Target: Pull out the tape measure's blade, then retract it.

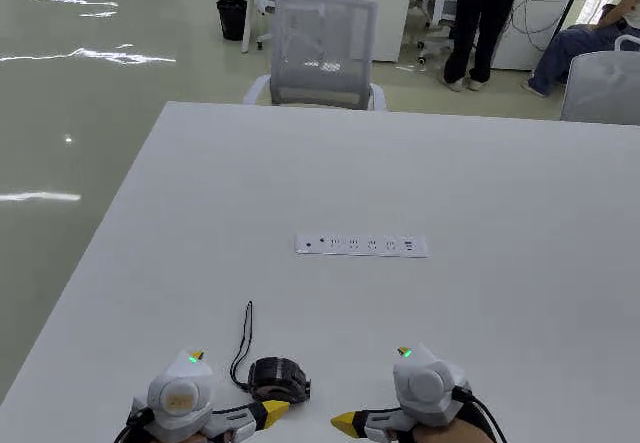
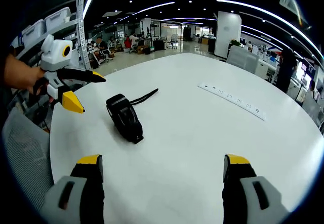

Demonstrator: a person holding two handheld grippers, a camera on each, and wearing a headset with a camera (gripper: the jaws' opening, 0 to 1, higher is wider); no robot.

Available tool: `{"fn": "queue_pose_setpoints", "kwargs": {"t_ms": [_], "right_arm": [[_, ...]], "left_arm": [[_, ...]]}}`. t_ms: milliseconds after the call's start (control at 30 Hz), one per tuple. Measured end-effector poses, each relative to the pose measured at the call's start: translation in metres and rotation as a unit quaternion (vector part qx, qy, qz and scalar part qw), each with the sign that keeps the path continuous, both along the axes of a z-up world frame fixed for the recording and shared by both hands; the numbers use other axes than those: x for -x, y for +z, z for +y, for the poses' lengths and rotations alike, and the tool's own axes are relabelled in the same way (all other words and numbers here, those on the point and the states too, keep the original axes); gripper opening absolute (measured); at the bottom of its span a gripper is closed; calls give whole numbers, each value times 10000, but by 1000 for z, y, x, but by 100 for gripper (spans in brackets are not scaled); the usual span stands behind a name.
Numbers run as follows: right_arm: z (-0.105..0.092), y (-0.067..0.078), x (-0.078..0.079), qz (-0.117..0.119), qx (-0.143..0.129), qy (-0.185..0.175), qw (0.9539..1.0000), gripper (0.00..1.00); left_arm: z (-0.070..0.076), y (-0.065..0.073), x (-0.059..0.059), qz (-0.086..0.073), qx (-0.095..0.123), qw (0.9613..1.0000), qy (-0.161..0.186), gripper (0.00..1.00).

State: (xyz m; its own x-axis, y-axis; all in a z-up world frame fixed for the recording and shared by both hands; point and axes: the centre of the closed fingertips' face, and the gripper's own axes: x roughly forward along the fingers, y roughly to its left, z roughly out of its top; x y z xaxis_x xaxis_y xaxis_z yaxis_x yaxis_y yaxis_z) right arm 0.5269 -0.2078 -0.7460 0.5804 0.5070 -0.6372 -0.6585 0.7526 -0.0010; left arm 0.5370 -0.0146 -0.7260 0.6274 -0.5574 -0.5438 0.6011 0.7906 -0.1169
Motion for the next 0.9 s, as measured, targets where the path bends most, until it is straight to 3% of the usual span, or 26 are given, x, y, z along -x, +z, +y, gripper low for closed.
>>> {"fn": "queue_pose_setpoints", "kwargs": {"t_ms": [167,267,367,533,700,900], "right_arm": [[-15,6,11,-23,-82,-138,9999,100],[-23,9,19,-4,-143,-253,9996,100],[-33,8,35,95,-179,-373,9991,100],[-48,4,57,118,-174,-518,9984,100],[-66,4,73,36,-231,-689,9974,100],[-82,15,86,-141,-196,-770,9967,100]], "left_arm": [[7,5,16,-141,-80,9992,-367,99],[18,11,21,-208,74,9990,-378,99],[39,16,29,-235,139,9991,-324,99],[72,17,40,-164,245,9996,-47,99],[95,11,55,-120,204,9997,98,99],[106,13,76,-50,243,9997,29,99]]}}
